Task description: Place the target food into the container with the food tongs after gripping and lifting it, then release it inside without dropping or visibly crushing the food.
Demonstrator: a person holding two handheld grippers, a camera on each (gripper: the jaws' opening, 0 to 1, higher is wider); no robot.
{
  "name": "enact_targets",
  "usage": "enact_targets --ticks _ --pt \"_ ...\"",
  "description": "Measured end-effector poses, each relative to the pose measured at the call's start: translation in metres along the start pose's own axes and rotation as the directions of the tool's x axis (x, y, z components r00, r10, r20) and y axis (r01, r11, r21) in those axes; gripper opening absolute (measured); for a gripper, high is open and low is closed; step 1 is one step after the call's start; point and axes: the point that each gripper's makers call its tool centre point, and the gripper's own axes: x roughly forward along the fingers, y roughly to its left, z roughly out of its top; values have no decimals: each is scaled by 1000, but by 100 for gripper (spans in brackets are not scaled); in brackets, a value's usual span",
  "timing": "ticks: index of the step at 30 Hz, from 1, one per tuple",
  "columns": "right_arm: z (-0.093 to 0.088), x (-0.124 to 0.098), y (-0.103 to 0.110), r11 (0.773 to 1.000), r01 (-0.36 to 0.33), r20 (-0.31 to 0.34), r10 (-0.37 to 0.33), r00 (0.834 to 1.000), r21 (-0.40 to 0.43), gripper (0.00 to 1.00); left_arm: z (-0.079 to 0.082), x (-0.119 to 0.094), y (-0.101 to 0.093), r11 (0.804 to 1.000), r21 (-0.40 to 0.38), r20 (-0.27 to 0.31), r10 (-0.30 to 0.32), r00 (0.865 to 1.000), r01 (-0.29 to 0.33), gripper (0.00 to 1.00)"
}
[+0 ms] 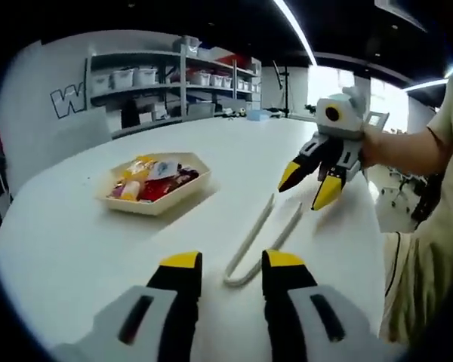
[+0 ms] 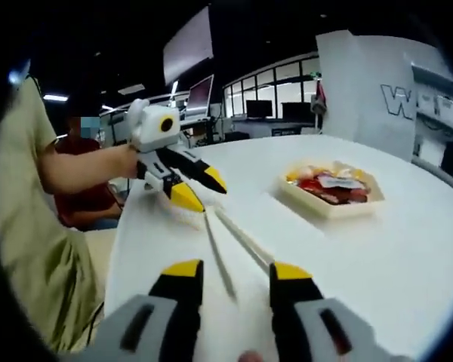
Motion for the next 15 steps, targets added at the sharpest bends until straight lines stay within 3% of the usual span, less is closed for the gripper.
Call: enact_targets --ticks 4,8,15 --pt "1 0 -1 999 32 20 -32 999 21 38 0 -3 -2 1000 -16 12 13 1000 -13 31" --pt "3 1 1 997 52 35 -54 998 55 51 -1 -6 -3 999 -32 24 27 999 -27 34" --pt "8 -1 0 993 90 58 -95 994 81 58 4 -15 -5 997 -54 55 57 997 -54 38"
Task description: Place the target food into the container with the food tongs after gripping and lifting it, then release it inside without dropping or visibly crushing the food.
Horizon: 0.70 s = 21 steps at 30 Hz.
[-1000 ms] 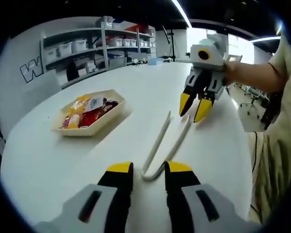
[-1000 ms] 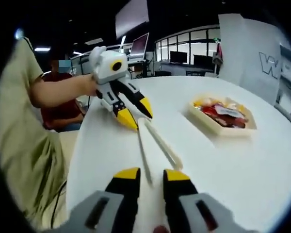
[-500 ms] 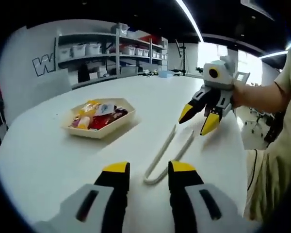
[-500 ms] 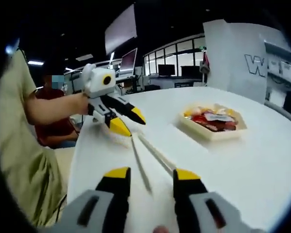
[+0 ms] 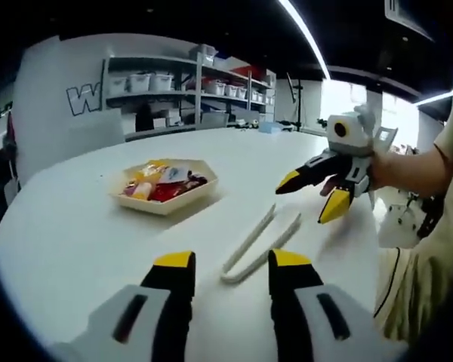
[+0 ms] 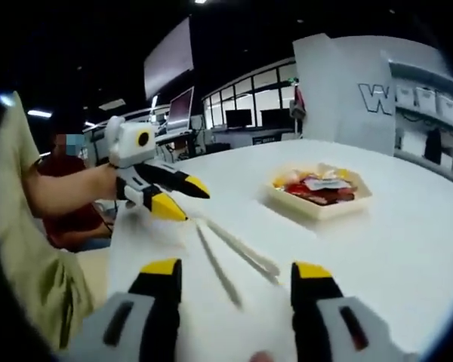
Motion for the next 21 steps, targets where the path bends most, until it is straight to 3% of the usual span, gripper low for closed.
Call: enact_targets --ticks 13,21 --pt "7 -7 6 998 60 22 -61 998 33 70 9 -14 0 998 -42 32 49 998 -48 42" --pt "16 -12 3 991 116 35 -119 992 66 79 19 -22 -1 994 -64 42 92 995 -90 52"
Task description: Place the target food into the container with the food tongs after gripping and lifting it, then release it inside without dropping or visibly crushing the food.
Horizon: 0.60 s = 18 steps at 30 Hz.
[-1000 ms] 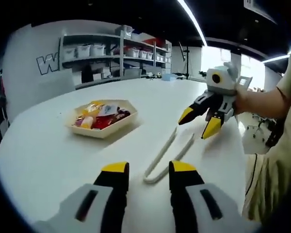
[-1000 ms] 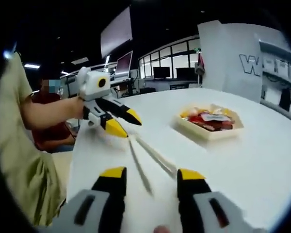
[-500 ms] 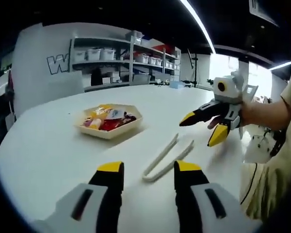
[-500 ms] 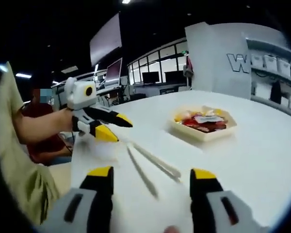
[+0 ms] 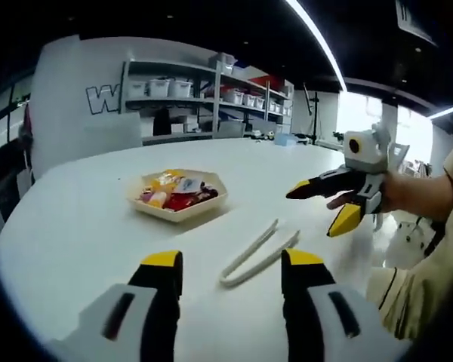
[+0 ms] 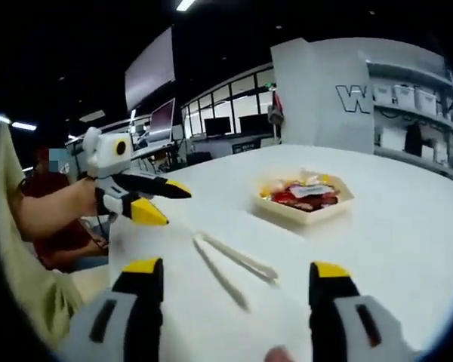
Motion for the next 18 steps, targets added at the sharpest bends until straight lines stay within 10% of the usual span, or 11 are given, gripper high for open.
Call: enact_targets --ticks 18 --pt "16 -17 -5 989 102 44 -108 993 107 99 0 -7 5 989 -86 -25 115 993 -117 93"
